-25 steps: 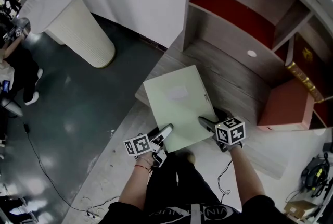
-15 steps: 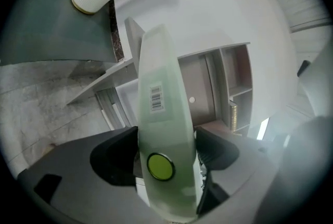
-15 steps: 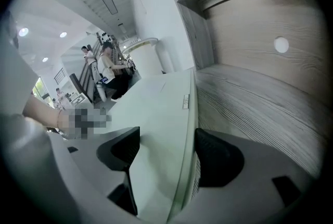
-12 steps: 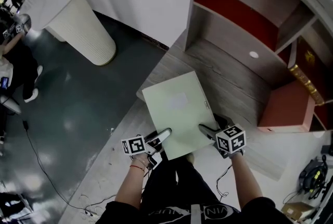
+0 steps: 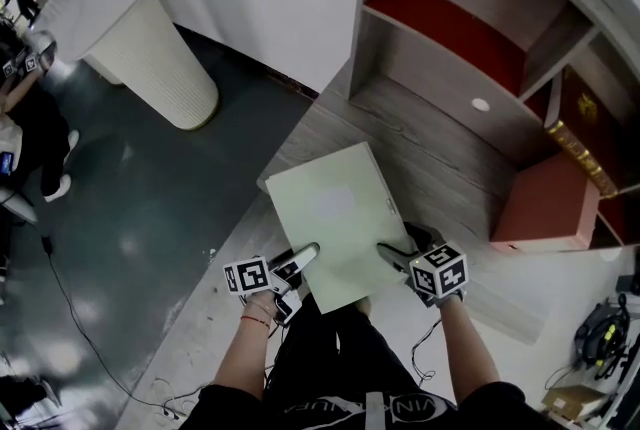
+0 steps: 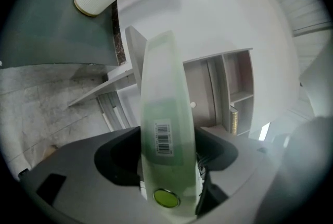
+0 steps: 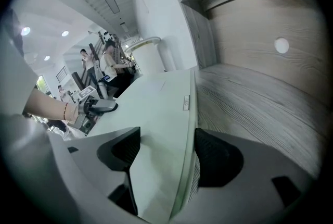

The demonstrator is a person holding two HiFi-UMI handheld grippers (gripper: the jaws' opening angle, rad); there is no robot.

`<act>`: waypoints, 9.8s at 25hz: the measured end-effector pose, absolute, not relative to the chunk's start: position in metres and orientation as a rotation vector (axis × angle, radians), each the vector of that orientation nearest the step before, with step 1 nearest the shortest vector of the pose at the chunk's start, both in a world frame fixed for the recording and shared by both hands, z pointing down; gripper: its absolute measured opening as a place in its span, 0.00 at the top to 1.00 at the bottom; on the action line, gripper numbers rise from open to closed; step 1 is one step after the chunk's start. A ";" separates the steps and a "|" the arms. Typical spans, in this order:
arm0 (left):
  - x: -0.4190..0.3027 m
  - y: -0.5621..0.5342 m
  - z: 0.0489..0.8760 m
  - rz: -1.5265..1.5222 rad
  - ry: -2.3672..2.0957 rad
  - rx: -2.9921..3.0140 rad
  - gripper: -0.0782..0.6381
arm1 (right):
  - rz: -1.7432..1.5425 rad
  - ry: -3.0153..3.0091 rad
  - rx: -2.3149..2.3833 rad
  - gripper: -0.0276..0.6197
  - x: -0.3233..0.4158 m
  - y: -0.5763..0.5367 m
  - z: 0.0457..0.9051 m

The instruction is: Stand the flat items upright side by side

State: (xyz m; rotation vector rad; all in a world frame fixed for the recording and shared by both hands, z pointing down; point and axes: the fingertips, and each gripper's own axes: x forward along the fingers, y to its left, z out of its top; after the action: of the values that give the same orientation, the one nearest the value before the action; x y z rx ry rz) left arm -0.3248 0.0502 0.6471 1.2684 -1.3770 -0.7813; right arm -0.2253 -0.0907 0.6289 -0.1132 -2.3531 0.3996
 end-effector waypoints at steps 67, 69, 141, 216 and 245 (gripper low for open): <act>-0.173 -0.131 0.489 0.127 -1.707 2.300 0.48 | 0.887 -2.569 0.985 0.58 -0.076 -0.253 0.577; -0.165 -0.132 0.498 0.182 -1.706 2.283 0.48 | 0.876 -2.572 0.991 0.63 -0.073 -0.252 0.573; -0.050 -0.235 0.531 0.500 -1.543 2.398 0.58 | 0.402 -2.852 1.337 0.48 0.016 -0.248 0.435; -0.095 -0.220 0.464 0.182 -1.887 2.157 0.63 | 0.282 -2.872 1.068 0.76 0.041 -0.227 0.426; -0.124 -0.141 0.410 0.000 -2.036 2.113 0.68 | 0.175 -2.930 0.898 0.89 0.059 -0.196 0.401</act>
State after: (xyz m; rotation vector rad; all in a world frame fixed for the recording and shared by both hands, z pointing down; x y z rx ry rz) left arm -0.1240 -0.1405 0.4095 2.1126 -2.0363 -0.0002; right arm 0.0590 -0.1963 0.4012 0.8979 -2.9297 0.1751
